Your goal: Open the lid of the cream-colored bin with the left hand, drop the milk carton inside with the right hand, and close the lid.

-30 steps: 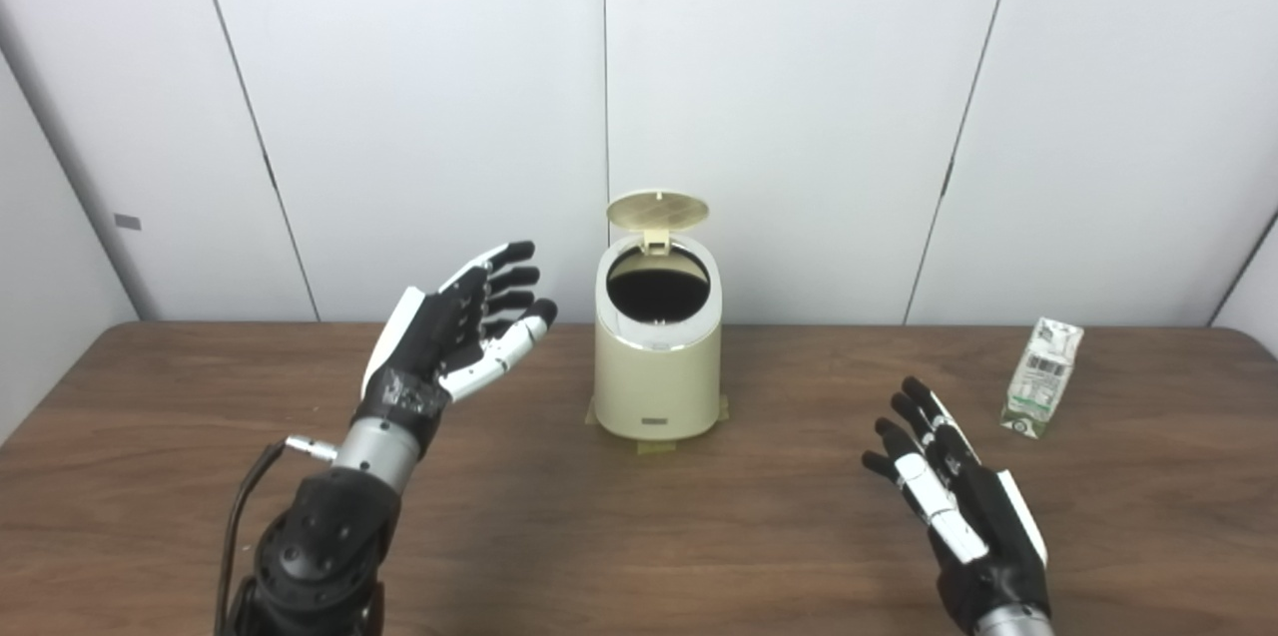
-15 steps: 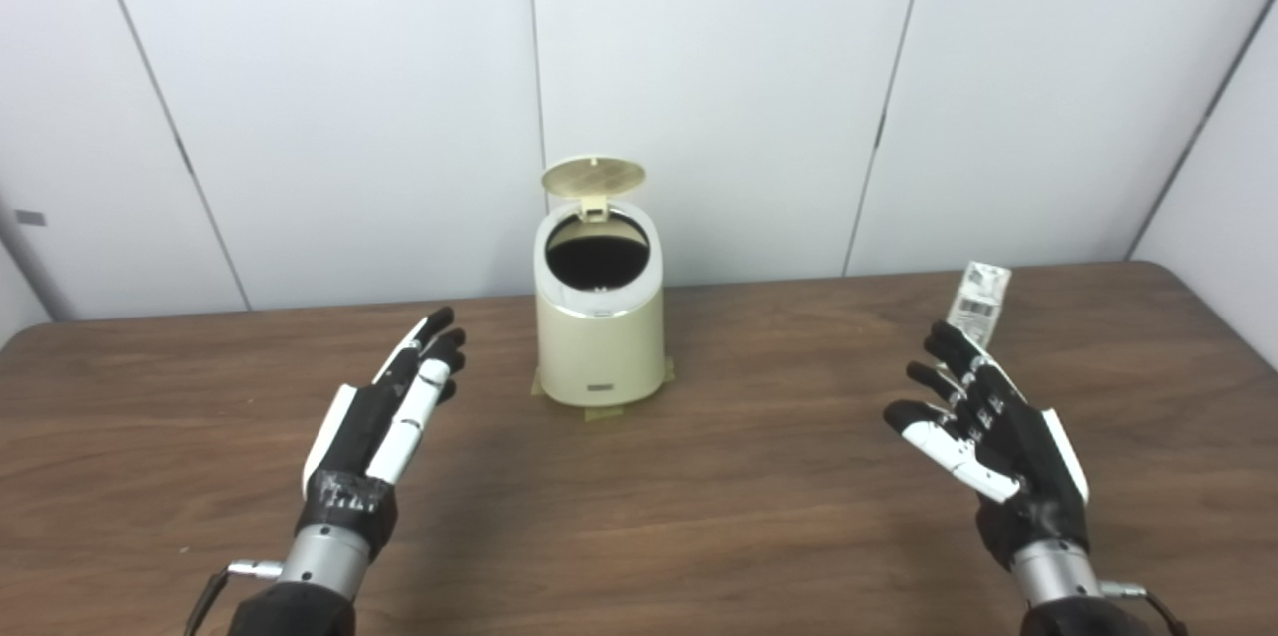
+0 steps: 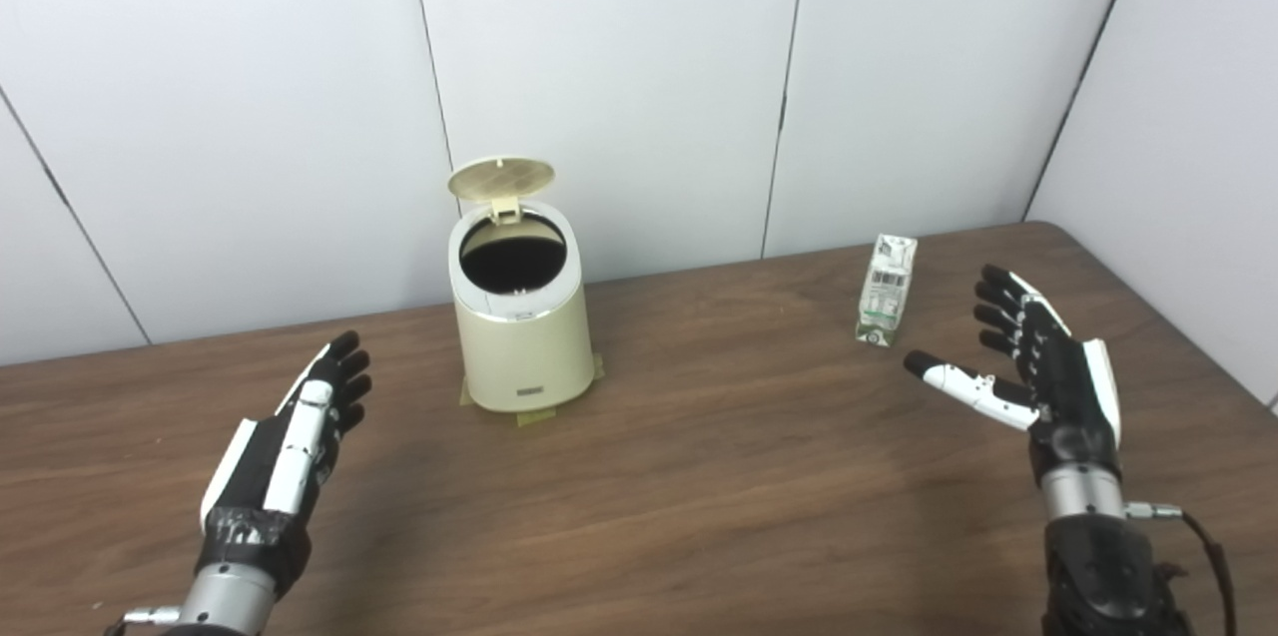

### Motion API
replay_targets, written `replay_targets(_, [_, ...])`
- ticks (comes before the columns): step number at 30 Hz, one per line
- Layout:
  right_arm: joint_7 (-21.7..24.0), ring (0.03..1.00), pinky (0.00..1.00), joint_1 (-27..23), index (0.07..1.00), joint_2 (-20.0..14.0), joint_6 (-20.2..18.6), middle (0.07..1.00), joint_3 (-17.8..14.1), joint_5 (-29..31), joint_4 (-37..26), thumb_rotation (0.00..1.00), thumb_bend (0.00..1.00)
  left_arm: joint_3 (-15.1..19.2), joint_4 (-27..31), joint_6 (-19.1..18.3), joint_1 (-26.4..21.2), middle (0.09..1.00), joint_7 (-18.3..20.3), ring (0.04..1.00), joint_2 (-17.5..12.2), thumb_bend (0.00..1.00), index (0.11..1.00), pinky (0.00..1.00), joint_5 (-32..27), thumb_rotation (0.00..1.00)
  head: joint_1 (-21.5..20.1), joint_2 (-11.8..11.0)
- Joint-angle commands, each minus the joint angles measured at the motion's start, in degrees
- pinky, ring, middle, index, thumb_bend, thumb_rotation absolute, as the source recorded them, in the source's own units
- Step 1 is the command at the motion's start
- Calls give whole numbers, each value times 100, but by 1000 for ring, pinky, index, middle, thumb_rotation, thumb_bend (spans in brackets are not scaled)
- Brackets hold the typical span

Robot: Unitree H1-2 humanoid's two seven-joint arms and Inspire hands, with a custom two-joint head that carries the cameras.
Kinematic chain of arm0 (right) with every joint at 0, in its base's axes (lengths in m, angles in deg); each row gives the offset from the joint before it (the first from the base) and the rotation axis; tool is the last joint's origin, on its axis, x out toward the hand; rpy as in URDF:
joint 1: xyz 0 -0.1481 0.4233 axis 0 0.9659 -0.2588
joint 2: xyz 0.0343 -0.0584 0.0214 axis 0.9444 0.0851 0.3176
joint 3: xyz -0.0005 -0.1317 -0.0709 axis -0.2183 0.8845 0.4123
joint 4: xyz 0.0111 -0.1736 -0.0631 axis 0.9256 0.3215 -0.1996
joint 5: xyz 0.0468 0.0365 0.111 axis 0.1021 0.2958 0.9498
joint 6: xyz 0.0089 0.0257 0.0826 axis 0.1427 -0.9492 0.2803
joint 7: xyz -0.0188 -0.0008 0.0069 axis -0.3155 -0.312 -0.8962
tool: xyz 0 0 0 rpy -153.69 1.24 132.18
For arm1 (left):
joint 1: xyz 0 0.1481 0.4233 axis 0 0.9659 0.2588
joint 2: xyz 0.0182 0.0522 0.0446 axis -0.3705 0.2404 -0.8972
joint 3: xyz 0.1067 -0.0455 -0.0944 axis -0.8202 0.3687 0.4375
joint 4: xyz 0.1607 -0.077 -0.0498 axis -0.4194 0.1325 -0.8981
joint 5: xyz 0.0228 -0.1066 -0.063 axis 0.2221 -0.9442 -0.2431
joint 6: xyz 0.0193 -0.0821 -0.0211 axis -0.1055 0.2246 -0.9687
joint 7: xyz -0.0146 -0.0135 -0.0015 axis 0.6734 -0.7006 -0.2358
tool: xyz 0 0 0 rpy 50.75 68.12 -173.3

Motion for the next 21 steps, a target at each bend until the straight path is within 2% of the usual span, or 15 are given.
replay_targets(1, [-50, 863, 736, -354, 866, -188, 247, 875, 71, -213, -7, 191, 879, -27, 104, 194, -201, 963, 65, 965, -93, 487, 963, 998, -101, 849, -6, -6])
replay_targets(8, [86, 911, 790, -949, 914, -648, -237, 929, 389, -786, 500, 225, 944, -4, 283, -27, -154, 973, -22, 964, -255, 412, 981, 996, -87, 819, -34, -48])
replay_targets(10, [42, 909, 801, -1146, 929, -696, -240, 935, 398, -810, 717, 229, 951, 5, 329, -42, -131, 979, -42, 969, -277, 397, 987, 1000, -102, 817, -21, -37])
replay_targets(11, [-33, 866, 705, -1261, 930, -733, -141, 941, 400, -830, 900, 229, 966, 5, 355, -51, -116, 980, -53, 972, -290, 386, 988, 1000, -101, 817, -25, -38])
replay_targets(14, [-169, 853, 647, -1542, 926, -849, 150, 926, 430, -838, 1368, 236, 992, 17, 419, -58, -87, 982, -75, 980, -321, 363, 990, 1000, -97, 804, -46, -33])
replay_targets(16, [-190, 864, 685, -1702, 930, -918, 267, 919, 456, -823, 1590, 237, 994, 35, 450, -58, -77, 981, -94, 979, -327, 354, 989, 1000, -100, 798, -48, -32])
replay_targets(18, [-198, 896, 801, -1843, 930, -991, 309, 919, 502, -873, 1741, 245, 1000, 48, 468, -60, -78, 979, -125, 977, -327, 353, 985, 1000, -93, 796, -49, -26])
replay_targets(19, [-204, 903, 826, -1921, 930, -1021, 272, 919, 527, -913, 1795, 247, 1000, 46, 477, -57, -79, 978, -140, 976, -334, 352, 983, 1000, -84, 795, -56, -26])
replay_targets(20, [-213, 858, 624, -1986, 926, -1042, 217, 922, 550, -958, 1830, 253, 1000, 39, 485, -56, -82, 976, -153, 980, -343, 352, 980, 1000, -68, 794, -61, -21])
replay_targets(21, [-219, 834, 550, -2059, 922, -1057, 151, 919, 561, -986, 1861, 250, 1000, 20, 497, -56, -84, 974, -157, 983, -361, 349, 977, 1000, -15, 792, -61, -21])
